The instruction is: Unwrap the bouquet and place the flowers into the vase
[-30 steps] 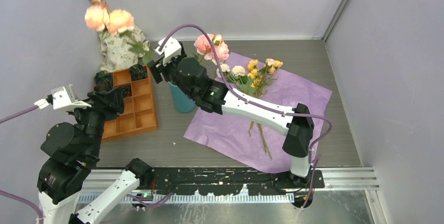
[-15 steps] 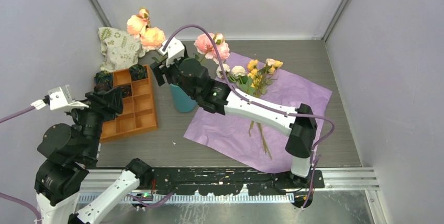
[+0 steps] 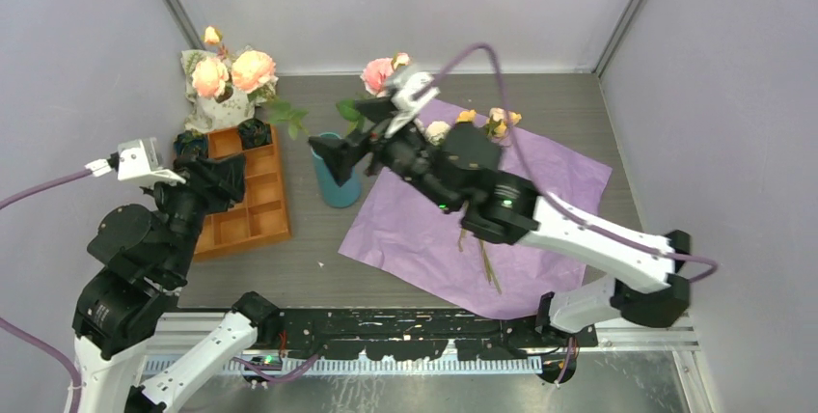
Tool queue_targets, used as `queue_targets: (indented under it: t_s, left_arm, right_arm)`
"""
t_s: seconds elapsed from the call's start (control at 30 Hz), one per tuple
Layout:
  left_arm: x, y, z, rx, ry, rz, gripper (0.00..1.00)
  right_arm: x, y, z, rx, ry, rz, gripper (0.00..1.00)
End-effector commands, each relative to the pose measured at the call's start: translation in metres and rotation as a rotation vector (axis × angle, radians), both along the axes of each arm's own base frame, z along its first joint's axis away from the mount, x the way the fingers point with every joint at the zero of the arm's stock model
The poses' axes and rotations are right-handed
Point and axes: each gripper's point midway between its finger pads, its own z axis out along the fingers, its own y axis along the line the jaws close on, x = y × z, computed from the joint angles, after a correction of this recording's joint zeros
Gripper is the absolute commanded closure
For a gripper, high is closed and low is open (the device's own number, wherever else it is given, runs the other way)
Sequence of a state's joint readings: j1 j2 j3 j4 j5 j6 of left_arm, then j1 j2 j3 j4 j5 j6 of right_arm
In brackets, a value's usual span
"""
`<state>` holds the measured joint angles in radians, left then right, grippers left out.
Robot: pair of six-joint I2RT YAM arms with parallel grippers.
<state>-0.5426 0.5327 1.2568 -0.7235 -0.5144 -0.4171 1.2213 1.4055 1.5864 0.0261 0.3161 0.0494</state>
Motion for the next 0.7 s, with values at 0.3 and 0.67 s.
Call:
queue_targets:
  t_s: [0.3, 0.67]
  left_arm:
    - [0.021, -0.066, 0.007, -0.013, 0.072, -0.261, 0.43]
    - [0.047, -0.094, -0.003, -0.059, 0.147, -0.301, 0.52]
  right_arm:
    - [-0.009, -0.207, 0.044, 0.232, 0.129, -0.389, 0.06]
    - [0.023, -0.331, -0.011, 0.141, 0.21, -1.075, 0.01]
